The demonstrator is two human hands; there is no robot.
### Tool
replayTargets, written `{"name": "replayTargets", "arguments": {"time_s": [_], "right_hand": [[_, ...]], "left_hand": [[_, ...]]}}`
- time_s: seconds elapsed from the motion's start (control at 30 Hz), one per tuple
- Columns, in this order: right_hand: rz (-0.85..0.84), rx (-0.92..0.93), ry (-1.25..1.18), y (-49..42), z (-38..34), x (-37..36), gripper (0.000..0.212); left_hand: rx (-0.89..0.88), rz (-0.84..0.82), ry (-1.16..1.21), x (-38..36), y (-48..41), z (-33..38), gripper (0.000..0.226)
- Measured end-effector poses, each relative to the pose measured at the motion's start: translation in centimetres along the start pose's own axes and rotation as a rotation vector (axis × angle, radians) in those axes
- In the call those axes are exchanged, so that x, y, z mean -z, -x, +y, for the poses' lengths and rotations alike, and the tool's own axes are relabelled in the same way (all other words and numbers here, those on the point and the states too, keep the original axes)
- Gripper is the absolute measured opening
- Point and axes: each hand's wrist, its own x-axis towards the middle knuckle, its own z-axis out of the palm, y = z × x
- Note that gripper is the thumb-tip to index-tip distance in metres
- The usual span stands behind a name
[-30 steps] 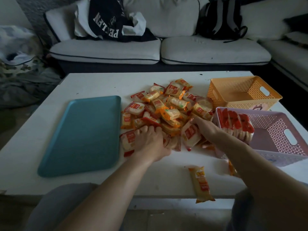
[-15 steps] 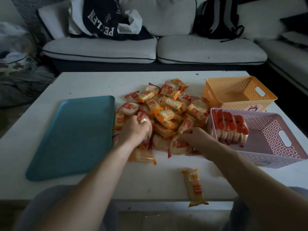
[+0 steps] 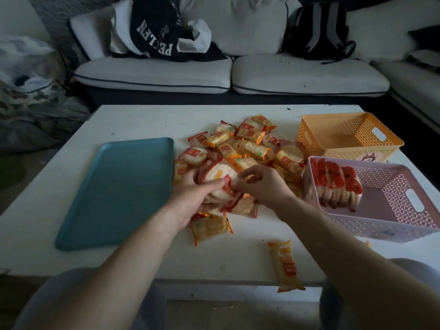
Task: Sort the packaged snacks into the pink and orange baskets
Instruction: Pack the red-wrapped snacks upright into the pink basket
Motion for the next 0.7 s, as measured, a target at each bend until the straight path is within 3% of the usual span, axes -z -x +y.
{"name": "replayTargets", "arguments": {"time_s": [0.03, 0.13, 0.2, 0.27, 0.37, 0.47, 0.63, 0.7], "right_hand": [[0.013, -0.013, 0.160, 0.0, 0.2, -0.2, 0.030], [-0.176, -0.042, 0.450, -0.1, 1.2, -0.5, 0.032], [-0.232, 0.086, 0.808, -0.5, 2.4, -0.7, 0.026], [-0.214, 0.174, 1.004, -0.8, 3.2, -1.5, 0.037], [-0.186, 0.161, 1.031, -1.4, 4.2, -2.8, 0.058], [-0.169, 0.188, 1.095, -1.8, 5.0, -3.9, 0.068], [-0.107, 0.145, 1.058, -2.1, 4.8, -4.2, 0.075], [-0.107, 0.135, 1.051, -2.0, 4.3, -3.6, 0.079]], "left_hand": [[-0.009, 0.089, -0.034, 0.9, -0.1, -0.2, 0.040], [0.008, 0.283, -0.077, 5.2, -1.0, -0.9, 0.030], [0.040, 0.319, -0.139, 7.4, -1.3, -1.6, 0.039], [0.086, 0.250, -0.310, 8.3, -1.3, -2.4, 0.040], [0.067, 0.101, -0.548, 7.7, -1.3, -3.4, 0.029], [0.035, 0.020, -0.636, 7.3, -1.6, -3.0, 0.045], [0.079, -0.060, -0.823, 7.1, -2.4, -2.7, 0.053], [0.096, -0.050, -0.911, 7.0, -2.8, -2.7, 0.070]]}}
